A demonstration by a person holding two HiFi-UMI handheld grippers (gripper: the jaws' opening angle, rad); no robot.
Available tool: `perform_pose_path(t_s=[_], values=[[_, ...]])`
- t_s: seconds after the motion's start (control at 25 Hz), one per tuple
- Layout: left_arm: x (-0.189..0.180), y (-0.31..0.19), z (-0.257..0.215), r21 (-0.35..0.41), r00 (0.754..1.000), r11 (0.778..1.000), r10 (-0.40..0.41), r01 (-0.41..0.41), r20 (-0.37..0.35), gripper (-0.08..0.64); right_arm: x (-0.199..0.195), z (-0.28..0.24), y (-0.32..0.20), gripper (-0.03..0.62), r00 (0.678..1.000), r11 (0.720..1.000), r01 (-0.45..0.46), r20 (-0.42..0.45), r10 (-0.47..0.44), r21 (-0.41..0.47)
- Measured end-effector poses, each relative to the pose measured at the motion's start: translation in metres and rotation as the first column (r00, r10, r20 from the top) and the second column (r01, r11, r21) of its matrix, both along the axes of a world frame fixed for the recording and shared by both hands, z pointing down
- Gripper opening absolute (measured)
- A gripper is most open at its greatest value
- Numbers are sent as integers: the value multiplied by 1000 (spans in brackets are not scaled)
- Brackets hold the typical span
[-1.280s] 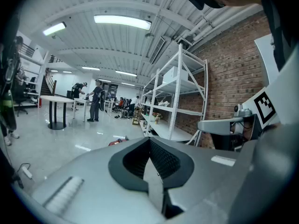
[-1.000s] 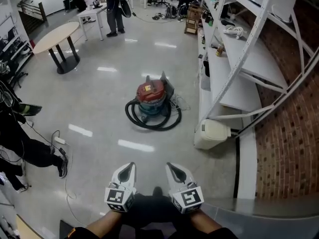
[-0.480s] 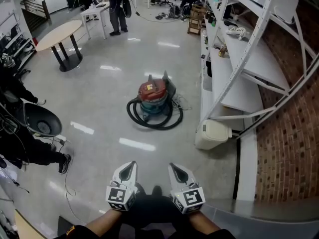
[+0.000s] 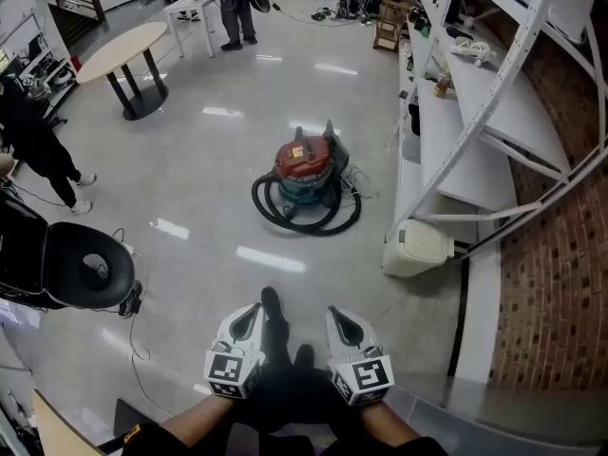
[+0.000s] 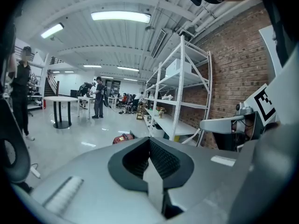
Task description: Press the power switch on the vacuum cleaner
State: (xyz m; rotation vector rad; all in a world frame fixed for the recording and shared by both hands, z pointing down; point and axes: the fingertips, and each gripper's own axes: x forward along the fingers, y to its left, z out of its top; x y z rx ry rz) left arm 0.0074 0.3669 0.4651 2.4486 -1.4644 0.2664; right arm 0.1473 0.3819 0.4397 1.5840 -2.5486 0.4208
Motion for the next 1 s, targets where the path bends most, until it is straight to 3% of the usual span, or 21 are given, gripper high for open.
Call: perform_pose_path(t_s=[0.32, 0.52, 0.68, 1.0], values=[[29, -48, 6, -9, 996, 996, 83, -83, -12, 15, 27, 10, -38, -8, 996, 995, -79, -49, 76, -54], [20, -96, 18, -51, 997, 996, 79, -80, -25, 15, 20, 19, -80, -8, 995, 992, -88, -48, 83, -94], [14, -145, 10, -39, 997, 997, 71, -72, -44, 15, 11, 19, -126, -8, 996, 990, -78, -57, 72, -120], [-35, -235, 3, -25, 996, 1000, 3, -5, -88, 15, -30, 5, -226, -8, 991, 994, -21, -130, 7, -110]])
